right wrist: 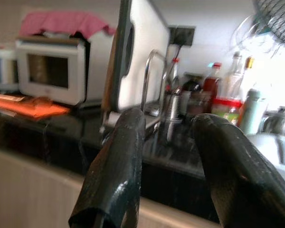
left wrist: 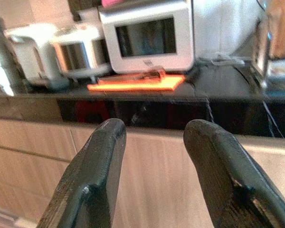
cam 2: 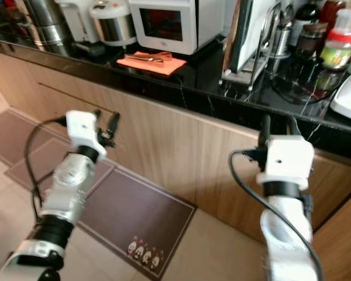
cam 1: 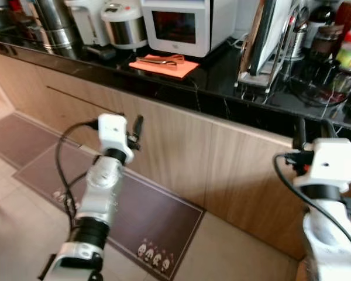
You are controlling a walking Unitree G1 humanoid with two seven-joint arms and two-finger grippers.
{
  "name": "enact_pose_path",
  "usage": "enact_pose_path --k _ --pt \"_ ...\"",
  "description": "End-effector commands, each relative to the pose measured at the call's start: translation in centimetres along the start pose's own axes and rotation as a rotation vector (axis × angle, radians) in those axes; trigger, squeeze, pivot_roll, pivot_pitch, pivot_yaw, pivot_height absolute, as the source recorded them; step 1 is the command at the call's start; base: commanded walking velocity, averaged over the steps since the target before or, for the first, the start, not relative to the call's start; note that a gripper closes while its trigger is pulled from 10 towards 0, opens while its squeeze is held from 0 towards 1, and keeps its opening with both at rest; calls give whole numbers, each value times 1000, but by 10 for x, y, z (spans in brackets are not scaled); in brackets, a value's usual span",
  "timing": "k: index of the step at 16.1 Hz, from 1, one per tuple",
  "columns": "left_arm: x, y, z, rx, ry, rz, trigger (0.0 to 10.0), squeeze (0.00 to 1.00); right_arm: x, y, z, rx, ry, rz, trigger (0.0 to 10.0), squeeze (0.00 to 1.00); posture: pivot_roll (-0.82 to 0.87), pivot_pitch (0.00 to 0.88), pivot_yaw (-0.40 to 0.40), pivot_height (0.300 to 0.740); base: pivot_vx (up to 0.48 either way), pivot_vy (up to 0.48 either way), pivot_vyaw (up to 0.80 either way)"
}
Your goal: Kitchen organization
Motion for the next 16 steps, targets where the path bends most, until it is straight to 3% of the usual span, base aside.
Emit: enact_pose_path --k 1,3,5,7,10,12,14,16 --pt "-12 15 5 37 44 -32 10000 0 -14 3 4 54 54 -3 10000 0 -58 10 49 740 0 0 0" --pt "-28 27 12 68 96 -62 10000 0 -34 -2 11 54 118 -18 10000 0 -56 11 46 740 0 0 0" --pt "-56 46 31 129 193 -96 10000 0 -69 -8 26 35 245 -109 10000 0 -50 11 41 740 0 0 0" --pt "-74 54 43 165 257 -97 10000 0 -99 -2 41 67 361 -142 10000 0 -50 11 36 740 0 0 0" --pt "-113 72 74 248 422 -88 10000 0 -181 10 96 109 680 -130 10000 0 -39 11 30 740 0 0 0" --pt "-139 73 97 245 545 -101 10000 0 -220 26 135 159 858 -147 10000 0 -31 8 25 740 0 0 0" --pt "-156 72 114 261 636 -58 10000 0 -236 36 155 193 939 -156 10000 0 -31 6 26 740 0 0 0" --pt "-176 55 129 171 754 -46 10000 0 -249 43 167 205 993 -159 10000 0 -24 2 26 740 0 0 0"
Point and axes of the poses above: a point about 5 cm out from each wrist's last joint towards the gripper, its own z axis pointing back from the gripper into the wrist, its own x axis along the axis of the wrist's last joint, y = z × x, the point moved 5 cm from there along -z, pointing out of the wrist towards the gripper, and after that the axes turned 4 degrees about z, right-handed, at the moved point
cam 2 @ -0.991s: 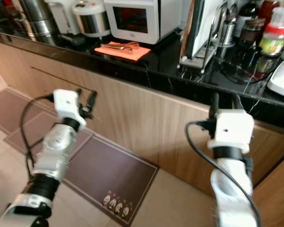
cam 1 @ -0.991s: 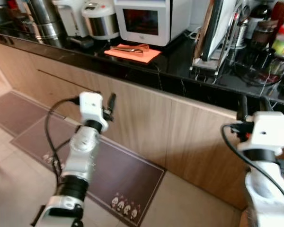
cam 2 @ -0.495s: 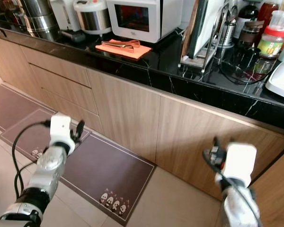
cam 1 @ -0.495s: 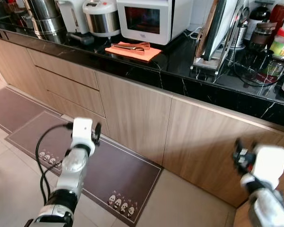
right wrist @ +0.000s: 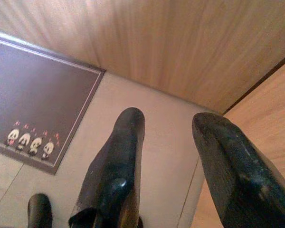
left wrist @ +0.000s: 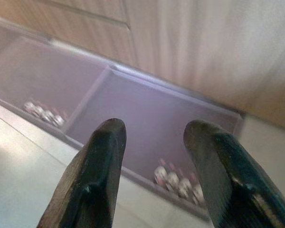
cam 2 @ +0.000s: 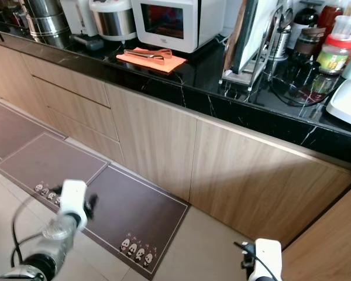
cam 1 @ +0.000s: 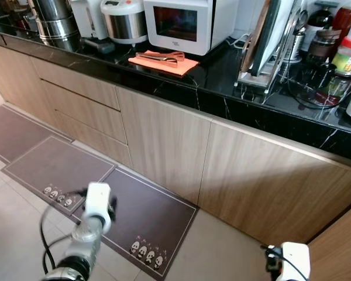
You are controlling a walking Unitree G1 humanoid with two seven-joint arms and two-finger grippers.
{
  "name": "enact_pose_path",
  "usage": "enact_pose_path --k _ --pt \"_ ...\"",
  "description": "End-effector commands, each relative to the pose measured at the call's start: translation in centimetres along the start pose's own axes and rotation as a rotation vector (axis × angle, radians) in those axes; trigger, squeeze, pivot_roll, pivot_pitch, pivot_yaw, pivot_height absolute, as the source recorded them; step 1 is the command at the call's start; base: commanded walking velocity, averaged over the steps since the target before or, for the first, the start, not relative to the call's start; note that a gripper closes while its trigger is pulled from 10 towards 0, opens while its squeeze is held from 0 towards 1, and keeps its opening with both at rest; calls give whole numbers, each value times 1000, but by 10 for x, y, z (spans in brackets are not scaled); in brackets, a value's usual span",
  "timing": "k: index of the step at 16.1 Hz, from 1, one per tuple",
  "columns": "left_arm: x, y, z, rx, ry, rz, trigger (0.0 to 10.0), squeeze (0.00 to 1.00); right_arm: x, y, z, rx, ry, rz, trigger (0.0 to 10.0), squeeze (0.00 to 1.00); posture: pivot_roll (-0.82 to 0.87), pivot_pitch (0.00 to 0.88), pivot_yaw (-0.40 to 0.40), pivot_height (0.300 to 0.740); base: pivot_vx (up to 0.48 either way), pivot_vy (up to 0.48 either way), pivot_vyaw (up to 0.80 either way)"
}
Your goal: Kitchen organization
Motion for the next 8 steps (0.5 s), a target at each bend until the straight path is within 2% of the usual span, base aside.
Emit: enact_pose_path --k 1,3,4,5,6,8 --pt "-25 -8 5 -42 104 -30 10000 0 -14 7 -4 20 46 7 10000 0 -32 0 28 740 0 0 0" --pt "-54 -15 13 -70 220 -65 10000 0 -46 17 -6 41 171 -5 10000 0 -36 0 35 740 0 0 0" --pt "-59 -17 15 -80 236 -79 10000 0 -50 18 -5 41 191 1 10000 0 -31 0 35 740 0 0 0" --pt "-79 -20 23 -100 319 -149 10000 0 -69 23 -1 42 274 -6 10000 0 -29 0 34 740 0 0 0" --pt "-91 -18 29 -94 360 -152 10000 0 -75 24 1 42 301 -13 10000 0 -26 0 23 740 0 0 0" --pt "-97 -18 32 -99 373 -150 10000 0 -77 23 1 29 304 -50 10000 0 -28 0 20 740 0 0 0"
Point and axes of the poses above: a point about 5 cm out from each wrist's last joint towards the gripper, its own z axis pointing back from the gripper into the wrist, its own x axis along the axis of the wrist's last joint, y = z × x, the point moved 5 cm from there along -z, pointing out of the wrist towards the gripper, and after that the axes turned 4 degrees about z, right-handed, at the moved point
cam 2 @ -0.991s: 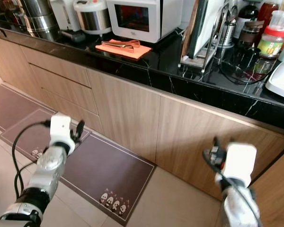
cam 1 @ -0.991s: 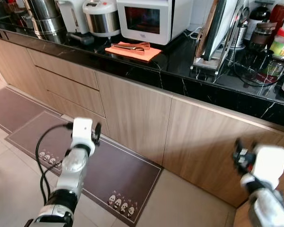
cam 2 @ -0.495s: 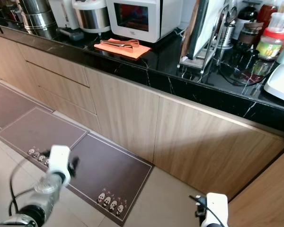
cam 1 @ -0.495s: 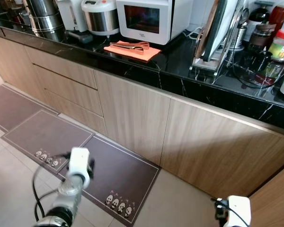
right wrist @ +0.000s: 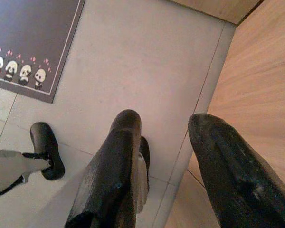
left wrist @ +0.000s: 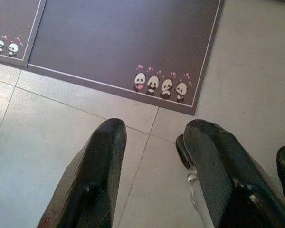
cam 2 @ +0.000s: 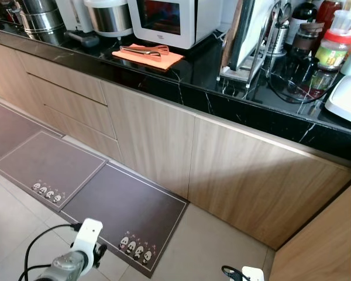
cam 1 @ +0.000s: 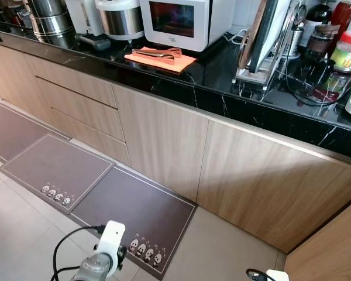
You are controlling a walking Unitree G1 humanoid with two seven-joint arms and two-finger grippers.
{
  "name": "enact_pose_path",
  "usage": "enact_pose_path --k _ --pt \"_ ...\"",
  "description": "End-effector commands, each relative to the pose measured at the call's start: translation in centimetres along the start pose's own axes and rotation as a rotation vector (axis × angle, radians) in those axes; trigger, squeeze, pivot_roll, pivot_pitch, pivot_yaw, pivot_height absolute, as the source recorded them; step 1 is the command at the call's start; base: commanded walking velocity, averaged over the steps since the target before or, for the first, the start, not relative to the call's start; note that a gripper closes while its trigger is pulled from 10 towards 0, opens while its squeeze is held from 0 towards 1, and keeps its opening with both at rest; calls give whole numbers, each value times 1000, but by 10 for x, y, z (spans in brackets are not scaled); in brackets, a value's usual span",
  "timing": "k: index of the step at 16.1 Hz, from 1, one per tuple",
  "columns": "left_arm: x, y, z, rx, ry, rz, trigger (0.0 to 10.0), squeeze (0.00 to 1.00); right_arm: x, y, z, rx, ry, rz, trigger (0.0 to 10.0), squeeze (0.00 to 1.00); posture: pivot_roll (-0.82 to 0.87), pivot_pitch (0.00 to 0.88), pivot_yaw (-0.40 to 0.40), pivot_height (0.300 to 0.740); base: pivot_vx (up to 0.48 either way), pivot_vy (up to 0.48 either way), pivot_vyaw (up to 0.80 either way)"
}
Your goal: Kitchen organization
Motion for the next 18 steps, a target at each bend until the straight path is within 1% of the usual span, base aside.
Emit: enact_pose_path --k 1,14,16,18 --pt "-8 2 1 3 29 -13 10000 0 1 0 -1 -5 -5 -22 10000 0 -27 0 19 740 0 0 0" --pt "-10 1 1 1 36 -23 10000 0 2 0 -2 -7 -4 -19 10000 0 -28 0 18 740 0 0 0" --pt "-14 2 2 12 42 14 10000 0 4 -2 -2 -21 -12 -77 10000 0 -24 0 7 740 0 405 0" --pt "-13 2 2 15 36 22 10000 0 4 -1 -3 -16 2 -97 10000 0 -19 0 5 740 0 403 -703"
Point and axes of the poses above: a point about 5 cm out from each wrist's last joint towards the gripper, its own z axis pointing back from the gripper into the wrist, its own x axis along the axis of the wrist's last joint, y = z × x, the point moved 5 cm from there along -z, pointing out of the wrist towards the gripper, and after that the axes turned 4 degrees about z, right-handed, at the moved point
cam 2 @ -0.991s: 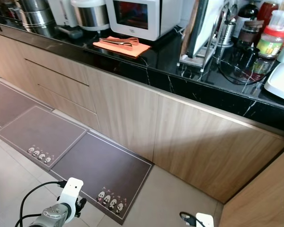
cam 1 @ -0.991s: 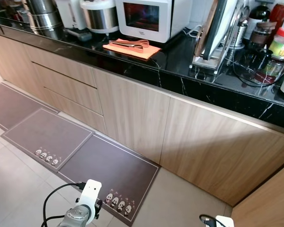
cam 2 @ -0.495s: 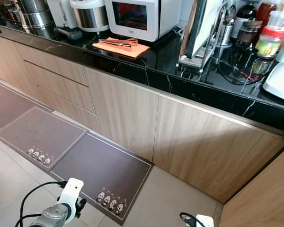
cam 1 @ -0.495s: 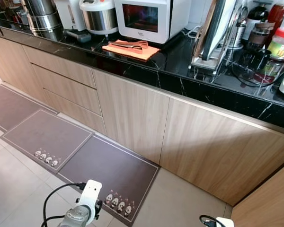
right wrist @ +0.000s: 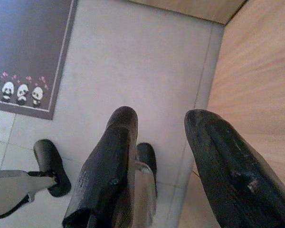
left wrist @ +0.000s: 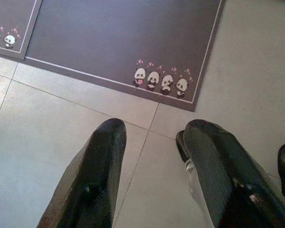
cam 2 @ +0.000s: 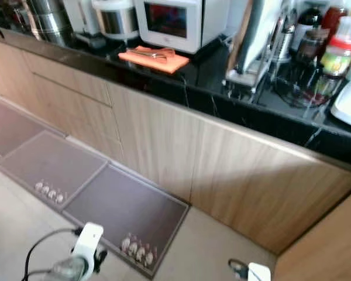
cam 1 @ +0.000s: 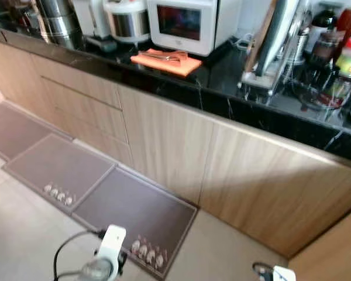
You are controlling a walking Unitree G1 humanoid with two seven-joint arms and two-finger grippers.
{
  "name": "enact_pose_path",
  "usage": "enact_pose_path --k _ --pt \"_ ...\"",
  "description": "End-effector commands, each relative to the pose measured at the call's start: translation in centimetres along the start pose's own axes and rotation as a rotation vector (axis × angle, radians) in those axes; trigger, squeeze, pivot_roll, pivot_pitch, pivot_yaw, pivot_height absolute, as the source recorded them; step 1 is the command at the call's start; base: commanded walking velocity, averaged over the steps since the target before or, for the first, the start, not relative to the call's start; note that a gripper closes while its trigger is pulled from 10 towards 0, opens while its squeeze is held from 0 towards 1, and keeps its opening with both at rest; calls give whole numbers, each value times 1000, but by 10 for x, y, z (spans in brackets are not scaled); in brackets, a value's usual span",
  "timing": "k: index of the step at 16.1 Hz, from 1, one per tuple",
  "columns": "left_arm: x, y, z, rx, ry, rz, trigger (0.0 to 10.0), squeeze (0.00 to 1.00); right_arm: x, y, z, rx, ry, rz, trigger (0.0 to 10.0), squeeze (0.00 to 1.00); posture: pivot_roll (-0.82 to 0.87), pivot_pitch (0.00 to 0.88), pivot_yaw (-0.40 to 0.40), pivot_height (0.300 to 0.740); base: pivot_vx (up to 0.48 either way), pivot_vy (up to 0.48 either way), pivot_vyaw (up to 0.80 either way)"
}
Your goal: Kitchen organization
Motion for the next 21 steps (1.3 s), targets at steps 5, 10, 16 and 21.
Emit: enact_pose_path --k 5,10,16,21 --pt "1 7 0 25 10 15 10000 0 1 5 -1 15 2 5 10000 0 -5 2 0 740 0 449 0" --pt "2 6 0 29 9 22 10000 0 1 6 -1 25 15 10 10000 0 1 5 -4 740 0 480 -320" --pt "1 7 0 37 10 27 10000 0 -4 11 -1 50 40 29 10000 0 24 0 -7 740 0 480 -357" --pt "0 7 0 36 13 24 10000 0 -4 12 -1 50 39 23 10000 0 34 1 -4 740 0 479 0"
Point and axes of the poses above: a point about 5 cm out from each wrist's last joint towards the gripper, its own z axis pointing back from the gripper into the wrist, its own x axis along the axis of the wrist's last joint, y = z × x, the point moved 5 cm from there along -z, pointing out of the wrist towards the gripper, and after that the axes turned 4 degrees about z, right-handed, at the moved point
